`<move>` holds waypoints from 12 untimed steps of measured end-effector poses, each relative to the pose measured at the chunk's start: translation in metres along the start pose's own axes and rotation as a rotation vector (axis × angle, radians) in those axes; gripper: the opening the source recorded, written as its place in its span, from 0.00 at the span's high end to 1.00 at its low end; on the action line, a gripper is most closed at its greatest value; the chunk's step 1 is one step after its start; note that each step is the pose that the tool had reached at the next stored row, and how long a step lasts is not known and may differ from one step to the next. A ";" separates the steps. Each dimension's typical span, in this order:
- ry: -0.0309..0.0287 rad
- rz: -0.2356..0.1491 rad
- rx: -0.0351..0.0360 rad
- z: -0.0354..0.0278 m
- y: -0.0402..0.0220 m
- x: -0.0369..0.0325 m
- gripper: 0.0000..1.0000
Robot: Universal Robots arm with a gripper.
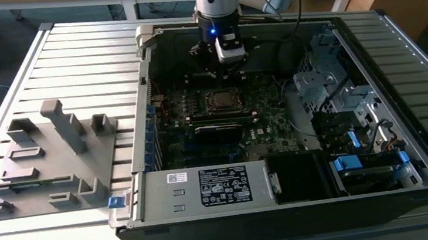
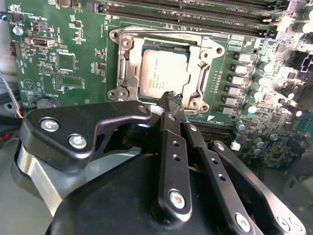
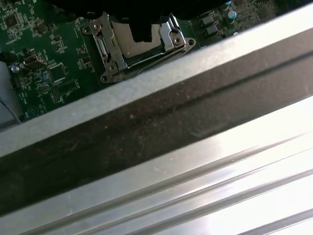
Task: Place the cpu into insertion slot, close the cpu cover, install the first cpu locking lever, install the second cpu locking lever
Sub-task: 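Install the first cpu locking lever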
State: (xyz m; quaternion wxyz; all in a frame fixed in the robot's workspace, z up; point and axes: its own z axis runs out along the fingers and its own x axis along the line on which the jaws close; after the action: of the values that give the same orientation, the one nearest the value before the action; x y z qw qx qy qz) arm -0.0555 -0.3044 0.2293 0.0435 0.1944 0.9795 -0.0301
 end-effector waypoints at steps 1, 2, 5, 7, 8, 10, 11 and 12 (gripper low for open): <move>0.0010 -0.003 -0.0036 0.0001 0.0000 0.0000 0.89; 0.0010 -0.009 -0.0049 0.0001 0.0001 0.0000 0.89; 0.0014 -0.046 -0.0077 0.0001 0.0001 0.0000 0.89; 0.0026 -0.076 -0.0097 0.0002 0.0001 0.0000 0.89; 0.0035 -0.091 -0.0105 0.0002 0.0001 0.0000 0.89; 0.0061 -0.119 -0.0119 0.0002 0.0001 0.0000 0.89; 0.0079 -0.132 -0.0121 0.0002 0.0001 0.0000 0.89; 0.0100 -0.143 -0.0123 0.0002 0.0001 0.0000 0.89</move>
State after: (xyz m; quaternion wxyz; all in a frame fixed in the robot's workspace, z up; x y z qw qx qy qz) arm -0.0555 -0.3043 0.2291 0.0375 0.1236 0.9913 -0.0261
